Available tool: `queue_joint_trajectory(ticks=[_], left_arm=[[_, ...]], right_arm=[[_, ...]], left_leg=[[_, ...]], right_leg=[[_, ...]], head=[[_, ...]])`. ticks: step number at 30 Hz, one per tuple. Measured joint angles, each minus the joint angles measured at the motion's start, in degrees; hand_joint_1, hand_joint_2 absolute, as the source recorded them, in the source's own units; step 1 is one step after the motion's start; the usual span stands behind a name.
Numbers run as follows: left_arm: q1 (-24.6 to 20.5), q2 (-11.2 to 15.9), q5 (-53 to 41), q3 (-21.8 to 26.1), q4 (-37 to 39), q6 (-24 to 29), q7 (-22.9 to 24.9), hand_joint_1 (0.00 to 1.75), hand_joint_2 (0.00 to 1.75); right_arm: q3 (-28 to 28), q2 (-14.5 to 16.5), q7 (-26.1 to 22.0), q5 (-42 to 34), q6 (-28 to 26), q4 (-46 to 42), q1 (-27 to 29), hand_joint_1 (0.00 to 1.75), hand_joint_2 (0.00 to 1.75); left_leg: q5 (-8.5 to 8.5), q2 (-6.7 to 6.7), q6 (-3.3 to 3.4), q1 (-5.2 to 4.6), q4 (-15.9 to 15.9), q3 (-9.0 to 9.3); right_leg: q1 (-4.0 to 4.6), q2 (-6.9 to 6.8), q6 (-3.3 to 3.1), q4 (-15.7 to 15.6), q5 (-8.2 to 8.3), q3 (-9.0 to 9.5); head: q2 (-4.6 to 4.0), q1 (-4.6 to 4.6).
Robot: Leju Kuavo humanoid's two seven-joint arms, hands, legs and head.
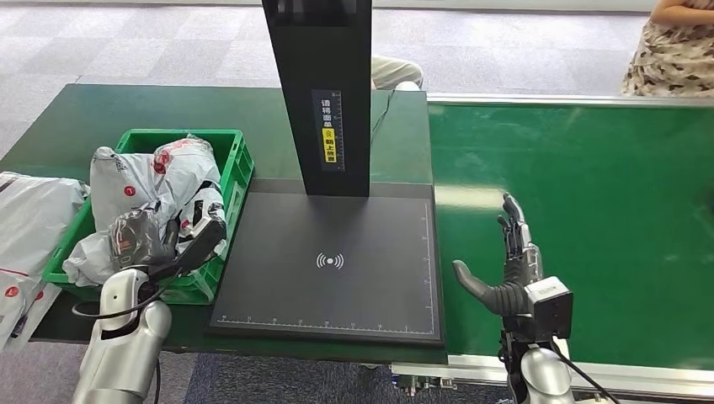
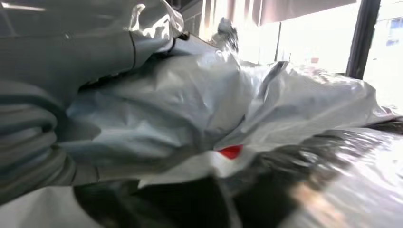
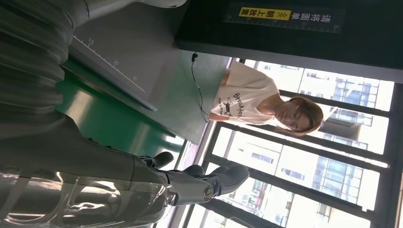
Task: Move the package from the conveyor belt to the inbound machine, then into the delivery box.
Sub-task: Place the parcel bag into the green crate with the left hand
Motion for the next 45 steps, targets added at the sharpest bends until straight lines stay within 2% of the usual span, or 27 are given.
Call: queue_joint_trajectory(ticks=[3, 7, 9, 14, 16, 18, 21, 23, 28, 32, 41, 45], left_arm=[[-0.5, 0.2, 0.1, -1.0, 0.6, 0.7, 2.1, 0.00, 1.75], [-0.4, 0.0, 9.2, -1.2, 0.6, 6.6, -2.3, 0.00, 1.75], [-0.1, -0.3, 16.1, -1.2, 0.0, 8.9, -6.6, 0.00, 1.75], [2.2, -2.1, 43.3, -2.3, -6.5, 12.2, -25.0, 0.00, 1.75], [3.2, -2.8, 49.8, -3.1, -9.0, 11.7, -29.1, 0.00, 1.75], [4.3, -3.2, 53.8, -3.9, -11.3, 10.4, -31.1, 0.00, 1.75], [6.2, -3.9, 60.1, -5.3, -14.2, 6.0, -33.5, 0.00, 1.75], [7.3, -4.3, 65.2, -6.6, -15.7, 0.9, -34.4, 0.00, 1.75], [9.1, -5.1, 77.4, -11.4, -17.2, -19.8, -32.6, 0.00, 1.75], [9.5, -5.7, 81.3, -15.4, -16.6, -30.9, -31.6, 0.00, 1.75], [9.6, -6.1, 82.8, -19.7, -14.0, -36.3, -31.4, 0.00, 1.75], [9.9, -6.3, 83.1, -20.4, -12.8, -36.6, -30.9, 0.00, 1.75]], right_arm=[[0.0, 0.0, 0.1, 0.1, 0.1, 0.0, 0.1, 0.00, 1.75], [0.0, 0.0, 0.2, 0.7, 0.2, -0.3, 0.3, 0.00, 1.75], [0.0, 0.0, 0.2, 0.8, 0.2, -0.5, 0.6, 0.00, 1.75], [0.0, 0.0, 0.2, 0.4, -0.1, -0.7, 0.7, 0.00, 1.75], [0.0, 0.0, 0.1, -0.2, -0.3, -0.5, 0.4, 0.00, 1.75], [0.0, -0.1, 0.0, -0.8, -0.5, -0.4, 0.1, 0.00, 1.75], [0.1, -0.2, -0.2, -1.3, -0.6, -0.4, -0.1, 0.00, 1.75], [0.4, -0.5, -0.3, -1.3, 0.3, -0.4, -0.2, 0.00, 1.75], [2.9, -1.6, 0.1, 0.3, 5.7, 0.1, -0.2, 0.00, 1.75], [5.1, -1.9, 0.2, 0.7, 9.7, 1.7, -0.4, 0.00, 1.75], [7.7, -1.9, -0.4, -1.5, 12.3, 4.5, -2.2, 0.00, 1.75], [7.6, -1.9, -0.5, -3.9, 12.5, 4.4, -2.3, 0.00, 1.75]], left_leg=[[0.00, 0.01, 0.00, 0.00, 0.0, 0.01], [0.01, 0.00, 0.00, 0.00, 0.0, 0.00], [0.01, 0.00, 0.00, 0.00, 0.0, -0.01], [-0.01, 0.02, 0.01, 0.00, 0.0, -0.04], [-0.02, 0.06, 0.02, -0.01, 0.0, -0.03], [-0.02, 0.09, 0.02, -0.01, 0.0, -0.02], [-0.02, 0.08, 0.02, 0.00, 0.0, -0.02], [-0.02, 0.08, 0.02, 0.00, 0.0, -0.01], [-0.02, 0.08, 0.02, 0.00, 0.0, -0.01], [-0.02, 0.08, 0.02, 0.00, 0.0, -0.02], [-0.02, 0.08, 0.02, 0.00, 0.0, -0.02], [-0.02, 0.08, 0.02, 0.00, 0.0, -0.02]], right_leg=[[0.00, 0.00, 0.00, 0.0, 0.00, 0.00], [0.00, 0.00, 0.00, 0.0, 0.00, 0.00], [0.00, 0.00, 0.00, 0.0, 0.00, 0.00], [0.00, 0.02, 0.01, 0.0, 0.00, 0.00], [-0.01, 0.06, 0.01, 0.0, 0.00, -0.01], [-0.01, 0.08, 0.01, 0.0, 0.00, -0.02], [0.00, 0.07, 0.01, 0.0, 0.00, -0.02], [0.00, 0.07, 0.01, 0.0, 0.00, -0.02], [0.01, 0.07, 0.01, 0.0, 0.00, -0.02], [0.00, 0.08, 0.01, 0.0, 0.00, -0.02], [0.00, 0.07, 0.00, 0.0, 0.00, -0.02], [0.00, 0.08, 0.00, 0.0, 0.00, -0.02]], head=[[0.00, -0.01], [0.01, 0.00], [0.01, -0.01], [0.00, -0.01], [0.00, -0.01], [0.00, -0.01], [0.00, -0.01], [0.00, -0.01], [0.00, -0.01], [0.00, -0.01], [0.01, -0.01], [0.00, -0.01]])
